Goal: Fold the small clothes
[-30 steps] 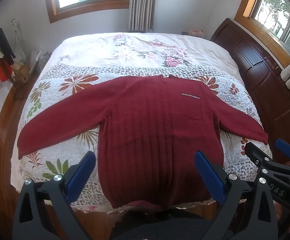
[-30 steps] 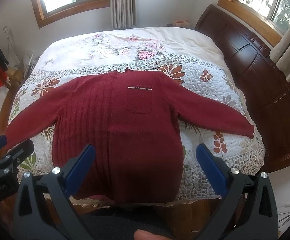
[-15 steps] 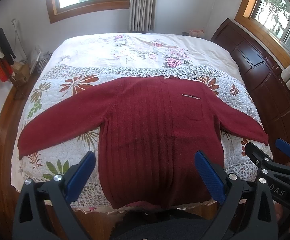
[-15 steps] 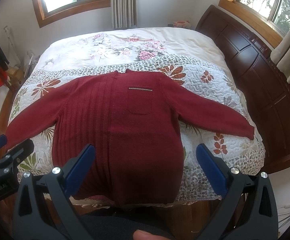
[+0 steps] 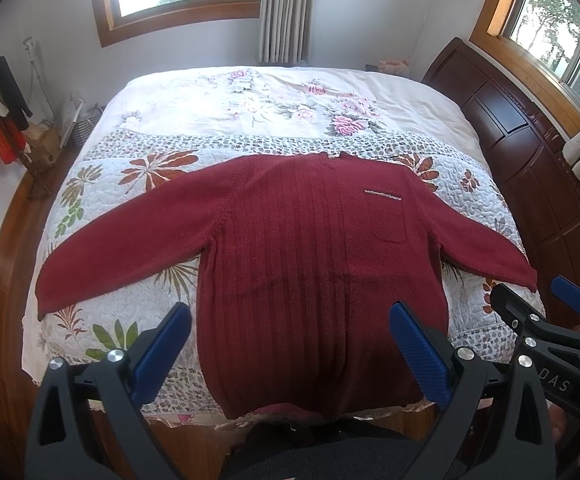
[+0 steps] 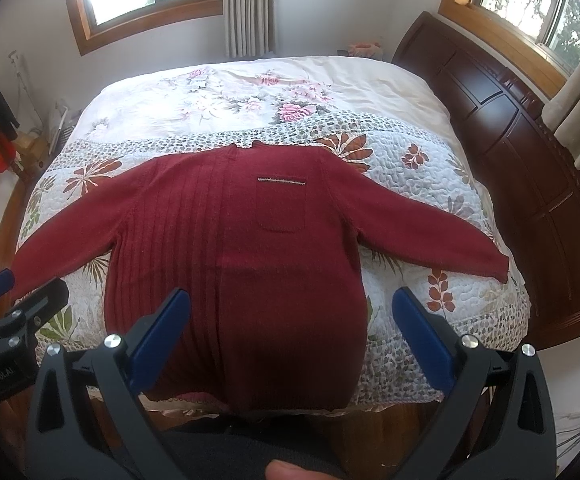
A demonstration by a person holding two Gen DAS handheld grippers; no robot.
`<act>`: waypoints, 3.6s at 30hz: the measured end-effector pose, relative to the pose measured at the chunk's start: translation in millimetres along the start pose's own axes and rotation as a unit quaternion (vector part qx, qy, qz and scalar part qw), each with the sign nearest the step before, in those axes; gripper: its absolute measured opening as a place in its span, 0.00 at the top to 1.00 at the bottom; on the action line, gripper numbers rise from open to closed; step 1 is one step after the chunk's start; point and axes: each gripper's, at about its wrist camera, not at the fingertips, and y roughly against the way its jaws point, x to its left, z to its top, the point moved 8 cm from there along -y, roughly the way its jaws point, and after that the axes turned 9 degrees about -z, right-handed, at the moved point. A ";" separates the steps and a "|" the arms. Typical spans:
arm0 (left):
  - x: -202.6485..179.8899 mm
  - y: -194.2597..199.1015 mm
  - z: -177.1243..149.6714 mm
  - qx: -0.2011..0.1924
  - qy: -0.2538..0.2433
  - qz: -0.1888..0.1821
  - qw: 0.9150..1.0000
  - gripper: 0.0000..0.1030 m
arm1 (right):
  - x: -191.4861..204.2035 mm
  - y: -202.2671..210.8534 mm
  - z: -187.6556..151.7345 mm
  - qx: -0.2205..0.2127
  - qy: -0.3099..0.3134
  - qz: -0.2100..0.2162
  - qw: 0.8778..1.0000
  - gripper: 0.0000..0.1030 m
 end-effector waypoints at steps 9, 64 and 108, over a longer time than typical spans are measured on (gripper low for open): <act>1.3 -4.7 -0.6 0.010 0.006 -0.007 1.000 0.04 | 0.5 -0.2 1.4 0.000 0.000 0.000 1.000 0.02; -103.3 -79.2 20.1 0.046 0.023 -0.183 0.982 0.03 | -461.8 -358.4 -125.7 0.023 -0.686 0.262 0.679 0.60; 46.4 -107.7 -13.8 0.046 0.120 -0.169 0.977 0.04 | -300.6 -141.6 140.6 -0.131 -0.333 0.176 0.917 0.85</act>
